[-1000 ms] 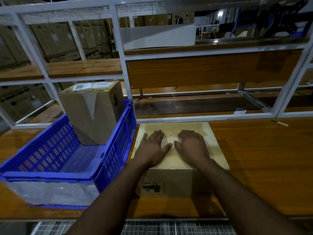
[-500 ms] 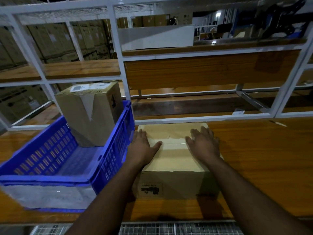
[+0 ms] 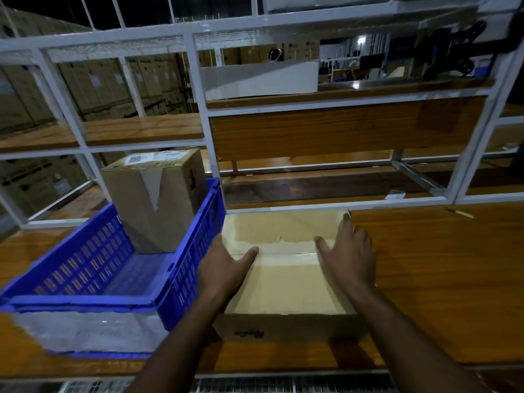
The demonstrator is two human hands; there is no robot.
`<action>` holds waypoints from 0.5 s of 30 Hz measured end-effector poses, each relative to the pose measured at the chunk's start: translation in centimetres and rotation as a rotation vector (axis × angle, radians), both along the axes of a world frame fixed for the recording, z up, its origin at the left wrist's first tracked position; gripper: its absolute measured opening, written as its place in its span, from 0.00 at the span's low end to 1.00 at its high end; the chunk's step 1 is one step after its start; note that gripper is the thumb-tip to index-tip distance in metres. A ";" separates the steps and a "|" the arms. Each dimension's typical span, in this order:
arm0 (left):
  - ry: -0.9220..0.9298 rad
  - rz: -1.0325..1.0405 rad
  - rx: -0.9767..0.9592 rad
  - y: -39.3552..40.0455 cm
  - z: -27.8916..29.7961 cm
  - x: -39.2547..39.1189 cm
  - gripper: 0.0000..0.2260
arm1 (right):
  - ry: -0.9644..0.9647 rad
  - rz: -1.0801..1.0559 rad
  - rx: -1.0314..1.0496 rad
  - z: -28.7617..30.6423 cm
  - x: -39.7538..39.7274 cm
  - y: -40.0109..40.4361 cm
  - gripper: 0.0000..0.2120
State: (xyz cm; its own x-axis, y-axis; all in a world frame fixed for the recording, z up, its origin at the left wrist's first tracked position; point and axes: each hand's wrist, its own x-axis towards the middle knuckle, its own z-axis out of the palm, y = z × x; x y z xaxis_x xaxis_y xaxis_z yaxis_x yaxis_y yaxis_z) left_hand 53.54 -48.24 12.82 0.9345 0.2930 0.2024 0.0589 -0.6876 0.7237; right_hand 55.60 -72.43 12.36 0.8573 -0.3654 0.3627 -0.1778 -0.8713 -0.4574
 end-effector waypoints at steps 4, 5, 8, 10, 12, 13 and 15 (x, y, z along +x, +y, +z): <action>-0.234 0.025 -0.177 -0.5 1.5 -1.2 0.33 | -0.245 0.049 0.152 2.2 -1.2 0.2 0.43; -0.267 0.026 -0.233 -0.6 1.9 -1.3 0.31 | -0.278 0.059 0.206 2.8 -1.4 0.1 0.45; -0.317 0.053 -0.325 -0.9 2.9 -1.9 0.24 | -0.273 0.068 0.323 3.7 -1.5 -0.1 0.48; -0.319 0.077 -0.342 -0.9 2.7 -2.4 0.23 | -0.221 0.069 0.307 3.2 -1.9 -0.1 0.46; -0.291 0.106 -0.353 -0.7 2.0 -2.9 0.24 | -0.195 0.067 0.260 2.2 -2.6 -0.1 0.42; -0.272 0.132 -0.355 -0.5 1.5 -3.1 0.25 | -0.198 0.064 0.242 1.8 -2.9 0.0 0.41; -0.229 0.172 -0.339 0.1 0.9 -3.3 0.28 | -0.225 0.051 0.258 1.7 -3.2 0.3 0.39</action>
